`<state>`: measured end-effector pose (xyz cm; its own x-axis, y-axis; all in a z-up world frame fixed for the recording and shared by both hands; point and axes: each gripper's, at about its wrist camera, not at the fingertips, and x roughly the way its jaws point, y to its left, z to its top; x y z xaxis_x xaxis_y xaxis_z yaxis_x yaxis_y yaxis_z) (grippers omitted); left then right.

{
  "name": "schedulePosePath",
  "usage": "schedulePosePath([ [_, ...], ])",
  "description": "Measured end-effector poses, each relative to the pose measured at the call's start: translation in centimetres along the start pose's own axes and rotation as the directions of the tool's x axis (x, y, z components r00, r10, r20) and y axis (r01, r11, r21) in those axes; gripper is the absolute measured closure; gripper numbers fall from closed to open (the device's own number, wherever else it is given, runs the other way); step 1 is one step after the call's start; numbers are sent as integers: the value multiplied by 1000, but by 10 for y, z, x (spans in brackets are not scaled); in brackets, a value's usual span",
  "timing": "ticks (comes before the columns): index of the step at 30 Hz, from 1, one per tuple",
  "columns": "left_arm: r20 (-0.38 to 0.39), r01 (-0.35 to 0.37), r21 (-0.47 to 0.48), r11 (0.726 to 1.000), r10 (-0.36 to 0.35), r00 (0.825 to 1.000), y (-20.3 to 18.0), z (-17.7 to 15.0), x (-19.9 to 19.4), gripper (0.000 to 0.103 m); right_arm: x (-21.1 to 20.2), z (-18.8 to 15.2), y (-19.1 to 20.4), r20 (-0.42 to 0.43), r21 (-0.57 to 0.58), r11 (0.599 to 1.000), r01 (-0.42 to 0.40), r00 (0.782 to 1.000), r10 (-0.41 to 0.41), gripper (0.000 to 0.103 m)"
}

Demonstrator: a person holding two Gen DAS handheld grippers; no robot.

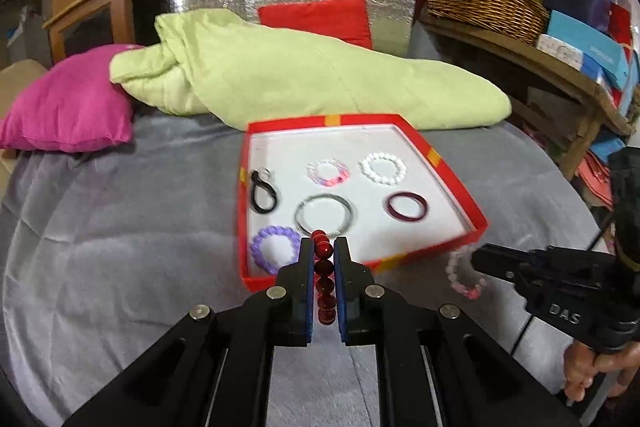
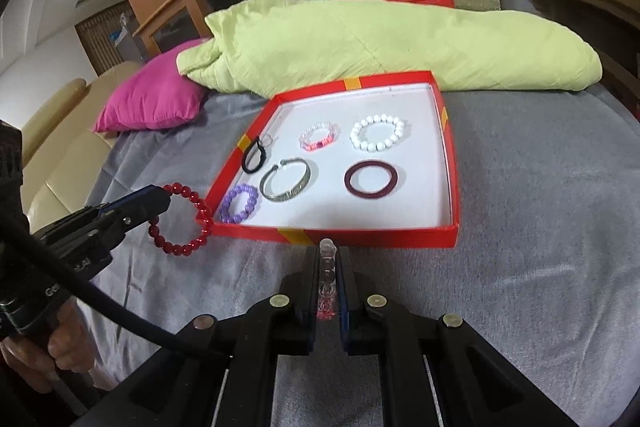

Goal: Organize jewelry
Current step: 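Carry the red bracelet and pink-white bracelet over the red tray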

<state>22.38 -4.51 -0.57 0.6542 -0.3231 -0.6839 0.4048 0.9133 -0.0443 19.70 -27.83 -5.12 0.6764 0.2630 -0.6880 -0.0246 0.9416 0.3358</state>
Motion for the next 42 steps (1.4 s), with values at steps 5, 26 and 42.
schedulePosePath([
  [5, 20, -82, 11, 997, 81, 996, 2, 8, 2, 93, -4, 5, 1, 25, 14, 1000, -5, 1000, 4, 94],
  [26, 99, -253, 84, 964, 245, 964, -13, 32, 15, 93, -10, 43, -9, 134, 89, 996, -19, 991, 7, 94],
  [42, 120, -258, 95, 961, 246, 962, -32, 50, 30, 93, 6, 68, -31, 194, 120, 993, -1, 981, -23, 94],
])
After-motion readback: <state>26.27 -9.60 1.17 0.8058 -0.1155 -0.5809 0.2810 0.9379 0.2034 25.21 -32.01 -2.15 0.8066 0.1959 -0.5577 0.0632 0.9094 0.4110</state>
